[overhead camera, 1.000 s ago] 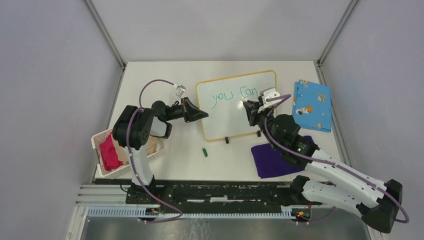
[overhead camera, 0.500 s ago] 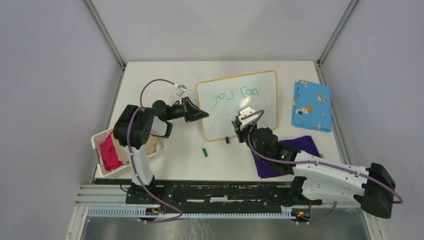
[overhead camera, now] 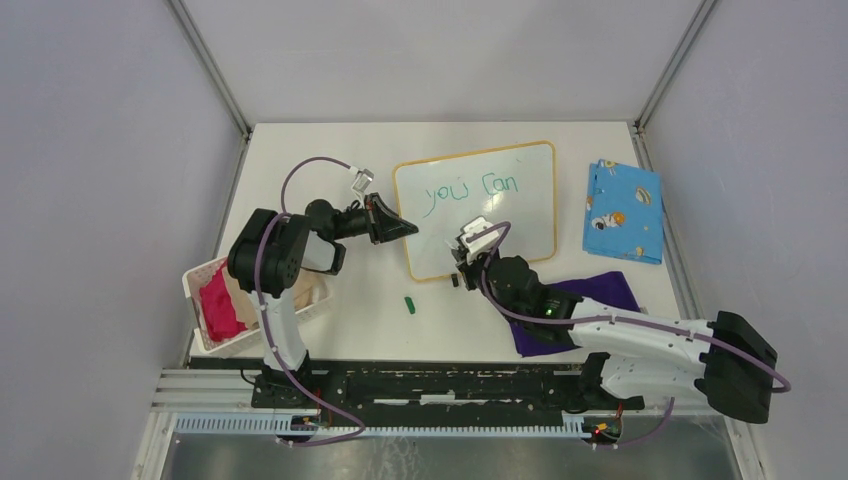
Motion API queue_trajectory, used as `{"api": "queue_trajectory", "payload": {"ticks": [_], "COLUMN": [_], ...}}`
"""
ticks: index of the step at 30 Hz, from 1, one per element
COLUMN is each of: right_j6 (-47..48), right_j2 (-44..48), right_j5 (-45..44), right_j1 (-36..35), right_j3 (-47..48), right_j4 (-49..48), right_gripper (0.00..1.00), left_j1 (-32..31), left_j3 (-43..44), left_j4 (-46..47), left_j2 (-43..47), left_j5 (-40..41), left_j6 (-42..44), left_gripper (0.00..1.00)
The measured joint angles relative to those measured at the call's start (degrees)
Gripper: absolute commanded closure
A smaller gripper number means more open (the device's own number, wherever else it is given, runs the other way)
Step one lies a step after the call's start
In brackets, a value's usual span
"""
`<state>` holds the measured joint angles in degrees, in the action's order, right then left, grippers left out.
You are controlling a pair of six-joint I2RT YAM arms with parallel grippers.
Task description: Write a sentence on the whiteboard
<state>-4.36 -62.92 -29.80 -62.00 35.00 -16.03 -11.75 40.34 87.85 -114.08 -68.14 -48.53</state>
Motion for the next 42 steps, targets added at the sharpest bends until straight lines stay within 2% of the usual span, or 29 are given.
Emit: {"api": "queue_trajectory", "payload": {"ticks": [10,19,23,42], "right_j6": [-0.37,1.75,1.81,-0.98], "right_j2": [-6.03,2.21,2.89,-7.58], "right_j5": [-1.40,-7.89,-8.22,-4.90], "right_j1": [-2.47,-2.36,-2.01,-1.97], "right_j3": [0.63,0.68,0.68,0.35], "right_j4": [-0.70,-2.12,-2.64,-3.39], "right_gripper": [1.00,1.00,1.00,1.00], "left_j1": [-0.02,-0.02,-0.02,-0.33], "left_j3": [0.09,0.11,0.11,0.11], "left_j4": [0.00,0.00,0.00,0.00], "left_j2": [-0.15,-0.17,-0.20,-0.20], "left_j5": [0.00,0.00,0.00,0.13], "left_j6": [0.00,0.00,0.00,0.02], "left_gripper": [0.98,0.98,0.98,0.98]}}
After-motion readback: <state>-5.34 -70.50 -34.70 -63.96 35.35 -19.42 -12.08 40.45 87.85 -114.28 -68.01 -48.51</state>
